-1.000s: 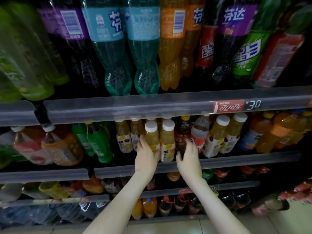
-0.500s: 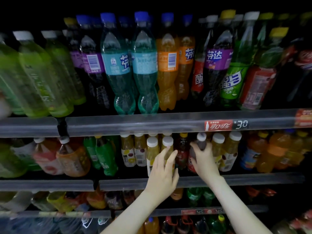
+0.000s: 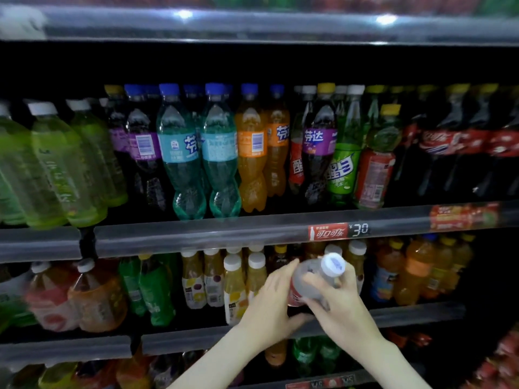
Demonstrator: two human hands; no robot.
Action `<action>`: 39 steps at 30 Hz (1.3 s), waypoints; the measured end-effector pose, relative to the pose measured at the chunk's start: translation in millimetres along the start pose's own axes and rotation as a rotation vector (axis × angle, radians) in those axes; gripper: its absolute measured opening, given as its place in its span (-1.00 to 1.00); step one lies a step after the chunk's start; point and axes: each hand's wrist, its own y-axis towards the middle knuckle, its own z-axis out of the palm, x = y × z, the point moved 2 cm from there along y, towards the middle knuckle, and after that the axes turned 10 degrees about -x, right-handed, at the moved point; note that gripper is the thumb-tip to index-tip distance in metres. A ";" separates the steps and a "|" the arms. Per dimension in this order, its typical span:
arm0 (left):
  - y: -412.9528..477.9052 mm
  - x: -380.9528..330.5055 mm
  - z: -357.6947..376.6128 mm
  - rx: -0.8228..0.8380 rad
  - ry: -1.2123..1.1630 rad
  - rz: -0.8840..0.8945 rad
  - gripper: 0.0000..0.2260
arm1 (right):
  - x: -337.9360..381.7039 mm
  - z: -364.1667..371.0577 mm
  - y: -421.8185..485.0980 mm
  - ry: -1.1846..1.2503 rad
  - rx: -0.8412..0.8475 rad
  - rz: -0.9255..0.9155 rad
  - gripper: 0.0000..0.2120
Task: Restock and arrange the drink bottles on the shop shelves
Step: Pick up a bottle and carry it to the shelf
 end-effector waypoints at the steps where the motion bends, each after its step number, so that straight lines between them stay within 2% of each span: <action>1: 7.3 -11.4 -6.3 -0.056 -0.086 -0.013 -0.26 | 10.0 -11.1 4.9 -0.055 -0.084 -0.125 -0.41; 3: 20.2 -32.8 -23.1 -0.188 -0.222 0.006 -0.42 | 26.4 -32.0 16.3 -0.010 -0.146 -0.278 -0.31; 5: 27.8 -47.0 -39.4 -0.296 -0.245 0.037 -0.43 | 38.0 -54.7 32.7 0.063 -0.130 -0.378 -0.32; 8: 29.3 -56.2 -57.9 -0.399 -0.288 0.034 -0.46 | 52.4 -85.1 55.2 0.115 0.017 -0.540 -0.53; 9: 28.3 -57.0 -64.2 -0.434 -0.303 0.006 -0.48 | 55.0 -92.7 61.9 0.099 0.004 -0.606 -0.63; 11: 26.1 -55.8 -78.4 -0.510 -0.321 -0.066 -0.49 | 58.2 -103.1 75.7 0.167 -0.165 -0.641 -0.74; 14: 23.1 -50.9 -101.8 -0.580 -0.397 -0.158 -0.50 | 49.5 -107.0 111.7 0.292 -0.576 -0.394 -0.74; 16: 22.3 -51.5 -117.9 -0.601 -0.417 -0.174 -0.50 | 41.5 -100.2 143.0 0.198 -0.708 -0.139 -0.52; 18: 21.4 -55.0 -131.5 -0.636 -0.396 -0.156 -0.52 | 39.1 -86.9 169.0 0.095 -0.680 0.002 -0.26; 20: 21.0 -57.4 -141.9 -0.690 -0.371 -0.150 -0.53 | 40.6 -70.3 187.8 -0.060 -0.632 0.017 -0.12; 23: 22.7 -58.3 -152.1 -0.737 -0.369 -0.156 -0.51 | 37.6 -50.5 205.5 -0.257 -0.563 0.106 -0.09; 26: 24.7 -59.7 -158.6 -0.753 -0.314 -0.123 -0.49 | 35.8 -44.8 213.1 -0.280 -0.550 0.156 -0.12; 31: 38.9 -67.9 -156.8 -0.786 -0.207 0.001 -0.46 | 36.1 -47.9 202.3 0.025 -0.634 0.077 -0.05; 35: 68.8 -85.4 -144.7 -0.753 -0.239 0.050 -0.45 | 27.5 -56.7 173.9 0.186 -0.659 -0.010 -0.17; 39: 106.3 -95.4 -124.3 -0.648 -0.291 -0.002 -0.47 | 16.5 -79.9 148.5 0.344 -0.635 -0.025 -0.23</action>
